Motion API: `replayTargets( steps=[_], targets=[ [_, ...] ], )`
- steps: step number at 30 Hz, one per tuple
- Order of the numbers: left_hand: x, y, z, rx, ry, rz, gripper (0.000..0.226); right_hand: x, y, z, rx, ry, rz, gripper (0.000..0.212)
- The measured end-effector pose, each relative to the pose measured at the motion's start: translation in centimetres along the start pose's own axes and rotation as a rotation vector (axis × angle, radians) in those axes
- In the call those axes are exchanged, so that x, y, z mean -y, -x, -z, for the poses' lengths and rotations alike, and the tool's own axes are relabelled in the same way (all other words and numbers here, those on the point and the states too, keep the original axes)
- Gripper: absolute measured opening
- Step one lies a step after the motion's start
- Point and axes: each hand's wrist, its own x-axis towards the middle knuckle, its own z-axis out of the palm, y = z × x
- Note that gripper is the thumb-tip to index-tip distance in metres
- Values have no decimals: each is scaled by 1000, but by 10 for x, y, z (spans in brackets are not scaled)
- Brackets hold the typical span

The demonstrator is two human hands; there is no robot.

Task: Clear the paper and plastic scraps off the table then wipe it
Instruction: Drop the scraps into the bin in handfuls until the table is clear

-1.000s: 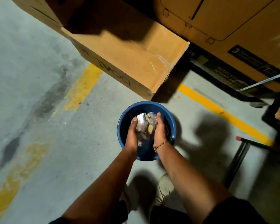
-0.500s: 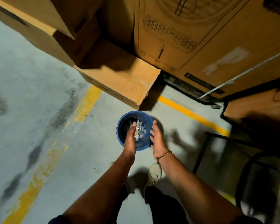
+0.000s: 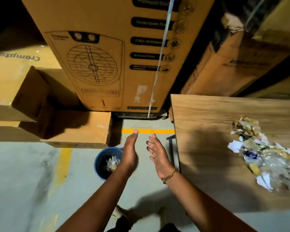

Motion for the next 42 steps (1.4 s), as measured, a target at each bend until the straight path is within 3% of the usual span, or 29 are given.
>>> replayTargets(
  steps=[4,8,17,20,21,23,25,29,34,38,42],
  targets=[
    [16,21,-92,75,-86,-74,54,16,32,96,-114,-102,104,77],
    [47,41,-196,136,-149,-100,24,14,61,213,-227,-171,177,89],
    [134,112,-396,169,-117,-106,20,-19,105,424,-327,-198,267,46],
    [148,126,-427,163,-129,-129,21,-24,113,464,-375,-221,308,23],
    [153,128,-434,165,-141,-145,21,-25,115,474,-393,-239,330,24],
    [165,127,-443,157,-187,-173,26,-28,118,489,-451,-264,377,44],
    [175,125,-449,142,-307,-210,52,-30,115,502,-518,-267,419,62],
    [196,113,-469,85,-410,-212,35,-33,101,534,-617,-170,521,39],
    [203,103,-495,-42,-412,-62,54,-31,77,581,-642,-54,570,44],
    [202,105,-499,-14,-644,-223,98,-32,67,611,-689,9,583,52],
    [210,98,-504,-65,-826,-385,92,-34,56,644,-740,258,596,43]
  ],
)
